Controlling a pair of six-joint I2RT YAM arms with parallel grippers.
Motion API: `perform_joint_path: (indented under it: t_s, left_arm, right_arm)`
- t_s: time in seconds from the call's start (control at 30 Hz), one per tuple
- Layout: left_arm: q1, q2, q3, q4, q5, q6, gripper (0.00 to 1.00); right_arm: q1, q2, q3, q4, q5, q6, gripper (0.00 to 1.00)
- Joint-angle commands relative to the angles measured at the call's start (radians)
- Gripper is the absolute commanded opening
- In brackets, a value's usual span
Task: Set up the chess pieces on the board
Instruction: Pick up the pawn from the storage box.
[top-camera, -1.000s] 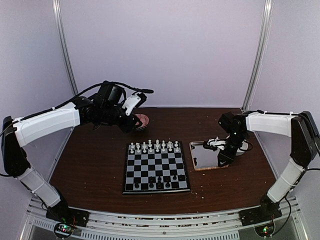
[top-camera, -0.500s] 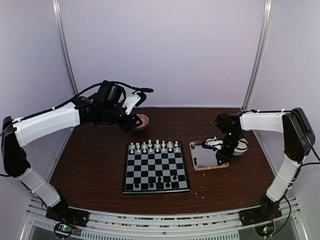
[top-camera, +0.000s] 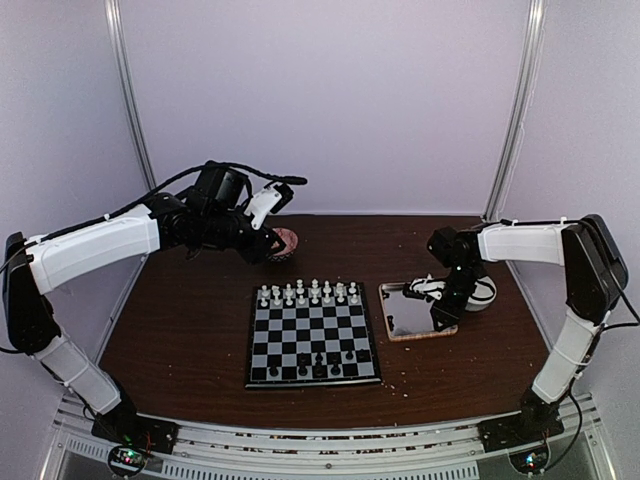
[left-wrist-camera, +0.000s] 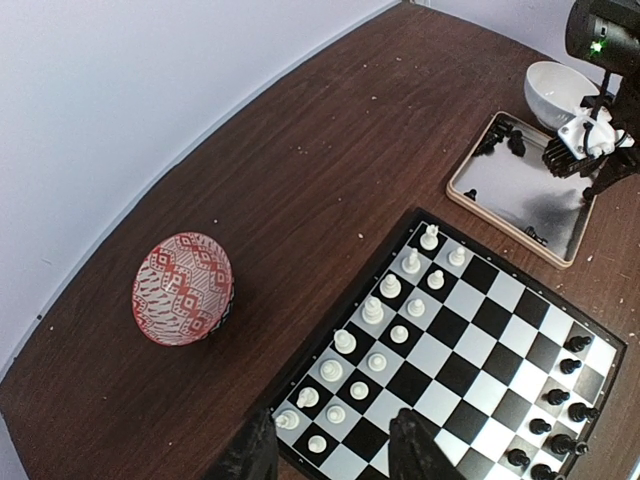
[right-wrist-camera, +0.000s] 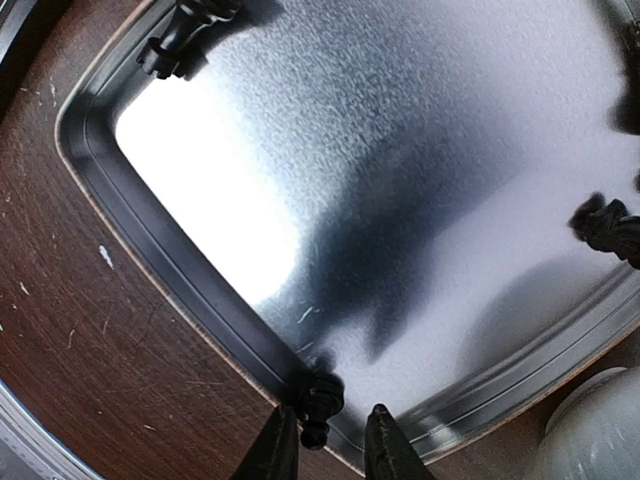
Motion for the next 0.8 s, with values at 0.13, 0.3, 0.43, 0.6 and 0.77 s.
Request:
perform_joint_path:
  t_s: [0.13,0.3,0.43,0.6,0.77]
  left_arm:
    - [-0.002,0.003,0.005,0.040,0.017,-0.007,0.39]
    - [-0.002,0.000,0.005,0.039,0.015,-0.007,0.39]
    - [-0.003,0.000,0.005,0.039,0.020,-0.008,0.39]
    - [-0.003,-0.002,0.006,0.038,0.019,-0.008,0.39]
    - [-0.002,0.000,0.006,0.038,0.021,-0.008,0.39]
  right_arm:
    - [-0.007,-0.007,0.004,-0.018,-0.016,0.007,0.28]
    - [-0.019,0.010,0.011,-0.015,0.008,0.022,0.25]
    - [-0.033,0.015,0.014,-0.012,0.025,0.026,0.23]
    - [-0.037,0.022,0.017,-0.021,0.005,0.025,0.22]
    - [-0.037,0.031,0.013,-0.030,-0.013,0.016,0.22]
